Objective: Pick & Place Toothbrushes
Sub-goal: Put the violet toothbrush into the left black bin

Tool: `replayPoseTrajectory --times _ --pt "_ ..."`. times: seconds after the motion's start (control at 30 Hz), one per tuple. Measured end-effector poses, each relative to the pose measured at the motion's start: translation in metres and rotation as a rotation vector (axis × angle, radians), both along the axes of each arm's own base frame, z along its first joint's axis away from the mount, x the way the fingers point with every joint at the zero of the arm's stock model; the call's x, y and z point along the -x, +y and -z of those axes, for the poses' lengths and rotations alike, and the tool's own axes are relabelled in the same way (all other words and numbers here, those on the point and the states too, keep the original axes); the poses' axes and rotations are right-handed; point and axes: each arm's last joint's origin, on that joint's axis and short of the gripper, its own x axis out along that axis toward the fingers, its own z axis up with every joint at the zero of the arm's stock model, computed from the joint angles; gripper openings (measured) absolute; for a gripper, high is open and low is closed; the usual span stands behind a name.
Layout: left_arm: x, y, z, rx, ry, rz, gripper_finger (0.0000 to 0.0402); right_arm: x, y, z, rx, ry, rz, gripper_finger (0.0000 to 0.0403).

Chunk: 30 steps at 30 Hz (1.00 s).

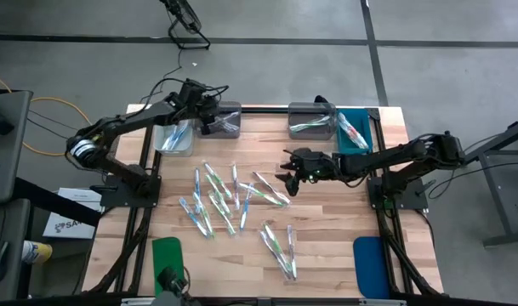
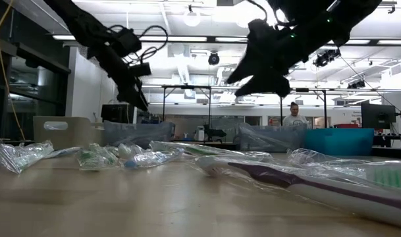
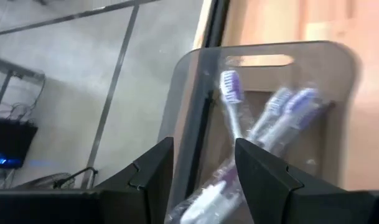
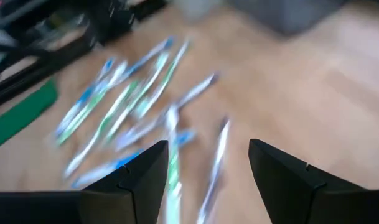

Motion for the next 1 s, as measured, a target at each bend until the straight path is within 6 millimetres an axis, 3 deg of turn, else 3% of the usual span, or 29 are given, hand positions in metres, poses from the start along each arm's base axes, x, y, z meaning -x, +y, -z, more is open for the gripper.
replayPoseTrajectory --times 0.2,0.33,0.53,0.77,1.0 --pt "0.021 -0.027 -0.005 -0.036 -0.097 0.057 0.0166 0.004 0.015 0.007 -0.034 0.081 -0.079 0.0217" --pt "0.032 -0.048 -0.005 -0.061 -0.155 0.07 0.0166 0.002 0.022 0.01 0.07 0.092 -0.052 0.0217" --pt "0.036 -0.073 -0.011 -0.113 -0.213 0.142 0.0166 -0.006 0.046 0.036 0.242 0.156 -0.008 0.0217" --pt "0.032 -0.085 -0.015 -0.125 -0.226 0.201 0.0166 -0.021 0.067 0.071 0.277 0.123 0.032 0.0217" --pt "0.032 -0.085 -0.013 -0.123 -0.206 0.206 0.0166 -0.024 0.068 0.09 0.244 0.146 0.064 0.0217"
